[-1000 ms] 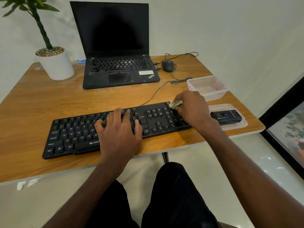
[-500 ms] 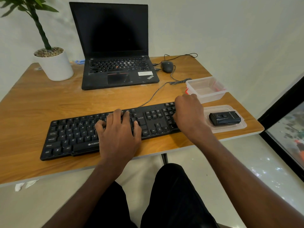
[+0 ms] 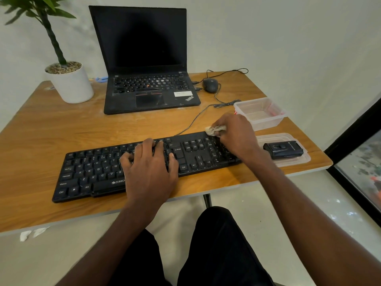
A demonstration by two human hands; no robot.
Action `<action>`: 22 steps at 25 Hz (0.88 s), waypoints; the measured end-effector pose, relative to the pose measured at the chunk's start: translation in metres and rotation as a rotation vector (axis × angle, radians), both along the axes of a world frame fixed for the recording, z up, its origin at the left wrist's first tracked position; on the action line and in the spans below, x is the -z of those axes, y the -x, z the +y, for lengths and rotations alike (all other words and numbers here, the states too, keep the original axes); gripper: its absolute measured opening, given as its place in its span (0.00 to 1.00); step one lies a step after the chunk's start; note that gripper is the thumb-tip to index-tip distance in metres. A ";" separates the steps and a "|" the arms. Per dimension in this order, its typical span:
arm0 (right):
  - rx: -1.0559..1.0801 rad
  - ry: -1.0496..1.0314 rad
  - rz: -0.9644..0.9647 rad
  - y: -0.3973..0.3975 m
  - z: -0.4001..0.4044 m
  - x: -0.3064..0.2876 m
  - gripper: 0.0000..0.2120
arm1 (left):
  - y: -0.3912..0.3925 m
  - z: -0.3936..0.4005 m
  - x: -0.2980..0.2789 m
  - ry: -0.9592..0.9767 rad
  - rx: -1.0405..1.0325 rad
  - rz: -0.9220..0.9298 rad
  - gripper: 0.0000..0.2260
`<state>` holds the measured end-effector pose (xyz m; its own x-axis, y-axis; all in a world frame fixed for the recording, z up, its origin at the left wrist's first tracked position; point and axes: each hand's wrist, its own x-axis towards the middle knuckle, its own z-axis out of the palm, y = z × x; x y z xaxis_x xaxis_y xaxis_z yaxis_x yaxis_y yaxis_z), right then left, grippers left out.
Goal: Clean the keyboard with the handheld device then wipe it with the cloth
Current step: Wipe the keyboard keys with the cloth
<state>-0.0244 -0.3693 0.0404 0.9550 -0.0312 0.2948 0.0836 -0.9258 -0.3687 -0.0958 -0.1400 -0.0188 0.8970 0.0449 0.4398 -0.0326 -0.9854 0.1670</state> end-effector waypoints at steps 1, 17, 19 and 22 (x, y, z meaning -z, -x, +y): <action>0.050 0.032 -0.004 -0.003 -0.005 -0.001 0.13 | 0.000 0.000 0.000 0.001 0.000 0.002 0.23; 0.186 0.217 0.038 0.011 0.015 -0.009 0.07 | -0.001 0.000 0.001 -0.008 0.021 -0.009 0.22; 0.126 0.258 0.042 0.014 0.028 -0.011 0.05 | 0.000 0.000 0.002 -0.014 0.024 -0.022 0.22; -0.067 0.120 0.072 0.009 0.047 -0.009 0.09 | 0.001 0.001 0.003 -0.010 0.029 -0.047 0.22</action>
